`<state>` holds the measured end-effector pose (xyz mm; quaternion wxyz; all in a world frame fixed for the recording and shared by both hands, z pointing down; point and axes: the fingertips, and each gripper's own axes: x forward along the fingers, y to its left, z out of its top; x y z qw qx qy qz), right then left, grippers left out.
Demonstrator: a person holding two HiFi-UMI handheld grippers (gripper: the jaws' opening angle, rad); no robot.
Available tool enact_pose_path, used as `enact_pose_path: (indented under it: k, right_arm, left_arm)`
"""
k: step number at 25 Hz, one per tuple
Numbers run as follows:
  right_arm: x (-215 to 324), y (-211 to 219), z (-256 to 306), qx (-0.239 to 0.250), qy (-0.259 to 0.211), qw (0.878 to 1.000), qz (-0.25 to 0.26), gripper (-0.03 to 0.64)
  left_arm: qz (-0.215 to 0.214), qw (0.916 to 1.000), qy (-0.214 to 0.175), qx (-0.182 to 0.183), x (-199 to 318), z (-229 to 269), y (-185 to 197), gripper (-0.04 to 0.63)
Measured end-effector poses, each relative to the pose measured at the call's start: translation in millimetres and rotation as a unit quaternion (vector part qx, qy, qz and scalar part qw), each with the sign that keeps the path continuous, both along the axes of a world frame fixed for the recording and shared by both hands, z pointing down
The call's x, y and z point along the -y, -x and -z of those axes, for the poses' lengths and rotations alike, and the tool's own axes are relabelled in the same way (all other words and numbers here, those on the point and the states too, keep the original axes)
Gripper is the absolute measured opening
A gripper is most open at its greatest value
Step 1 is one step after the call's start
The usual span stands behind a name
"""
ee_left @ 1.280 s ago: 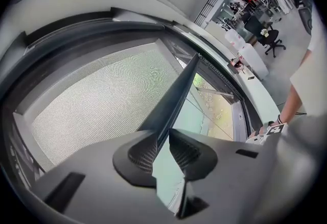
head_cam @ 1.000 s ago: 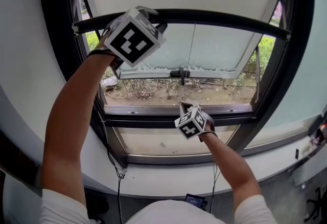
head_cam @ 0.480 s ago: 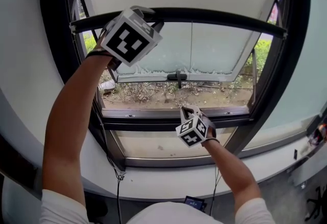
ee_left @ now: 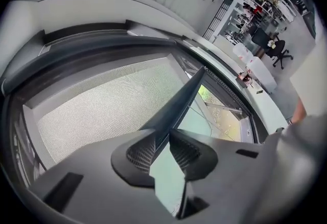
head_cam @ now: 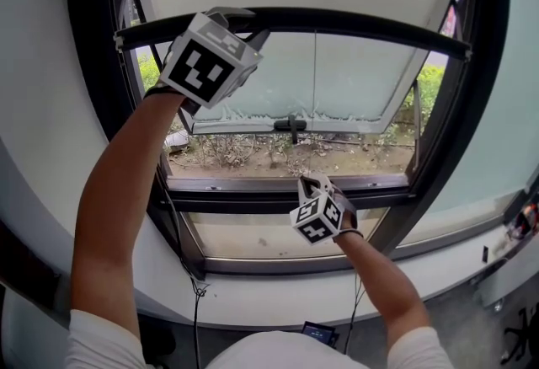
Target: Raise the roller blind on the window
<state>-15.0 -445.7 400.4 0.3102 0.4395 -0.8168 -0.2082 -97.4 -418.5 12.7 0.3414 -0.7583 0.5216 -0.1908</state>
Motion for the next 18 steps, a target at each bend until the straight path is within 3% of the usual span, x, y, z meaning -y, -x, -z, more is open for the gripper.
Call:
enact_pose_path:
  k: [13, 18]
  right_arm:
    - [-11, -4, 8, -0.011, -0.011, 1.0, -0.004, 0.021]
    - [-17, -3, 24, -0.005, -0.016, 1.0, 0.001, 0.021]
  left_arm:
    - [-0.043, 0.9986, -0.009, -0.03, -27, -14, -14, 0.091]
    - [-0.065, 0.9939, -0.007, -0.089, -37, -18, -10, 0.091]
